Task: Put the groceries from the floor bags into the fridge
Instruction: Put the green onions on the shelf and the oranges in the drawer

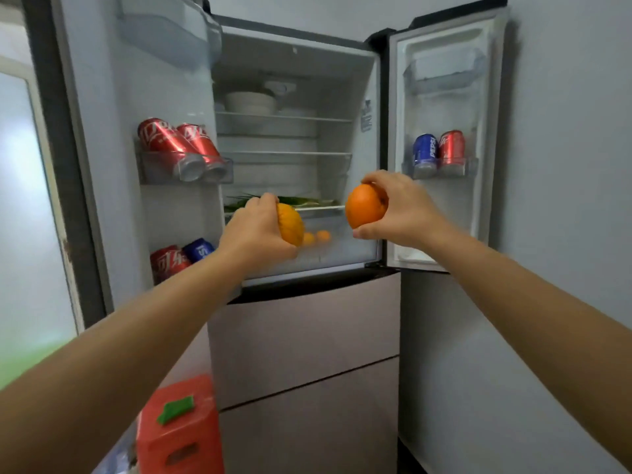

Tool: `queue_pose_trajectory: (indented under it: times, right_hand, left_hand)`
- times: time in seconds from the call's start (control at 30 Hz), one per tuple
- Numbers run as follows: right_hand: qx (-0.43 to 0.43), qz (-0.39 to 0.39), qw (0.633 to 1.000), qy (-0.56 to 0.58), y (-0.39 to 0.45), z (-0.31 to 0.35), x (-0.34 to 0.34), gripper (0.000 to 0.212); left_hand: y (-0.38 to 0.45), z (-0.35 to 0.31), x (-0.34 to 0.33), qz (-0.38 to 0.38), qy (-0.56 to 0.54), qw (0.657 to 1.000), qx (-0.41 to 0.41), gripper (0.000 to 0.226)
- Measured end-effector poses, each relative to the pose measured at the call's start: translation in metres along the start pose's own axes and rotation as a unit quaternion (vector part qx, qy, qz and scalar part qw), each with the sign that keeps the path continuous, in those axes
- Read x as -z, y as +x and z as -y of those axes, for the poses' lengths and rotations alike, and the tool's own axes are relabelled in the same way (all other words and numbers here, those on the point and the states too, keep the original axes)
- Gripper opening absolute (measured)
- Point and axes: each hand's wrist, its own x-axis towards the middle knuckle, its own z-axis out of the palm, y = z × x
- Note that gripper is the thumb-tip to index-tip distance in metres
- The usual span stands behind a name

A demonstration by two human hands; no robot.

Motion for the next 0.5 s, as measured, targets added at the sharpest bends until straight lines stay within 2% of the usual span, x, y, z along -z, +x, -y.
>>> queue_pose_trajectory:
  times: [0.07, 0.17, 0.27, 0.4, 0.5]
  right_hand:
    - [0.002, -0.007, 1.000, 0.000, 0.050, -0.017, -0.013, 0.072]
    - [0.011, -0.002, 1.000, 0.005, 0.116, -0.041, -0.036, 0.072]
    - [0.025, 0.016, 1.000, -0.004, 0.169, -0.065, -0.068, 0.072]
    - [0.036, 0.043, 0.998, -0.024, 0.239, -0.094, -0.114, 0.072]
    - [0.062, 0.081, 0.993, -0.060, 0.293, -0.112, -0.150, 0.068]
  left_hand:
    - [0.047, 0.009, -0.006, 0.003, -0.011, 1.000, 0.024, 0.073]
    - [0.117, 0.029, -0.021, -0.007, 0.002, 0.998, 0.055, 0.060]
    - [0.176, 0.048, -0.042, -0.016, -0.004, 0.996, 0.084, 0.062]
    - [0.246, 0.073, -0.079, 0.006, -0.006, 0.991, 0.130, 0.065]
    - [0.297, 0.092, -0.105, 0.039, 0.044, 0.985, 0.159, 0.062]
